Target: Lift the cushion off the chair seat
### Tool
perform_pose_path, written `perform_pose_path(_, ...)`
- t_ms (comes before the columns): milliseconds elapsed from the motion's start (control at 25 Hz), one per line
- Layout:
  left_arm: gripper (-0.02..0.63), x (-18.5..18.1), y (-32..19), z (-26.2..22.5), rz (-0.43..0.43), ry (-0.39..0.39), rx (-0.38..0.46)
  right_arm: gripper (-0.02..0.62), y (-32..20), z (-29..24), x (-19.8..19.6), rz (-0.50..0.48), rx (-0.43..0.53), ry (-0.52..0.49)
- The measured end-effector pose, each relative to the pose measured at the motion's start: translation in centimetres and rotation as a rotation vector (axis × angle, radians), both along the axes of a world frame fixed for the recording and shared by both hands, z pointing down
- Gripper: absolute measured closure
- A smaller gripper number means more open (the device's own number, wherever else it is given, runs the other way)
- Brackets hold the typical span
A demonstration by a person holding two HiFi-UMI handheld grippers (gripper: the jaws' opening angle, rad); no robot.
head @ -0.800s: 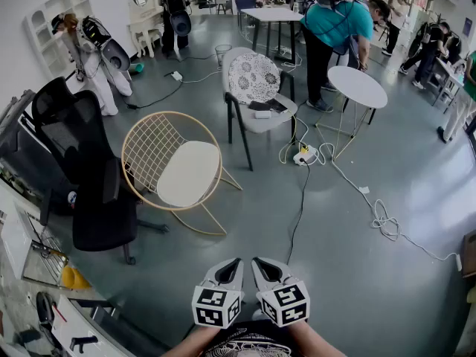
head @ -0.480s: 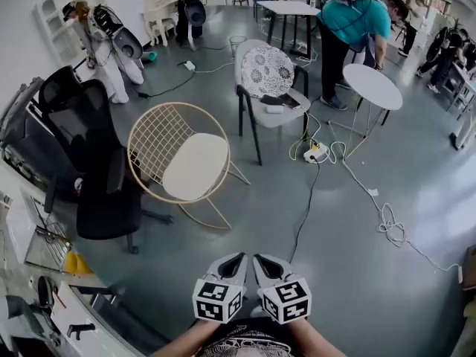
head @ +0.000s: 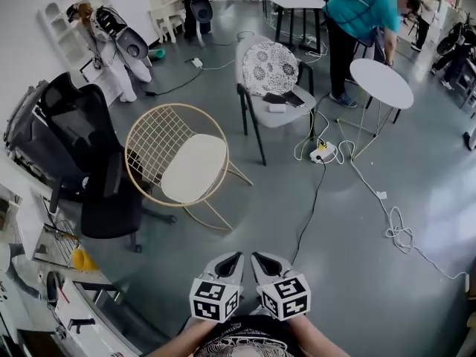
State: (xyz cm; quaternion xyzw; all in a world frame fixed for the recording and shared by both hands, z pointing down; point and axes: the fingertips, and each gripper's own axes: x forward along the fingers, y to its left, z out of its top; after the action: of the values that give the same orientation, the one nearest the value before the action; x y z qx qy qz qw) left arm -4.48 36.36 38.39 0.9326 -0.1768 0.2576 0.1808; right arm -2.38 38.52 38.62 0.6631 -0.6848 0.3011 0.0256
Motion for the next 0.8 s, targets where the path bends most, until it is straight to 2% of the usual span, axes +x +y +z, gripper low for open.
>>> perform_pose_path(320, 0.614, 4.2, -1.9, -0.5, -0.005, 0.019, 0.0, 0.595, -1.1, -0.2, 4.6, 0.029, -0.009, -0.004)
perform_pose_path(520, 0.612, 6.7, -4.0, 0.0, 0.038, 0.045, -0.031, 0.595, -2.9, 0.4, 6.3, 0.06, -0.042, 0.01)
perform_pose_path(800, 0.613, 8.8, -9.6, -0.1, 0.111, 0.078, -0.062, 0.595, -8.0, 0.8, 7.4, 0.131, -0.076, 0.003)
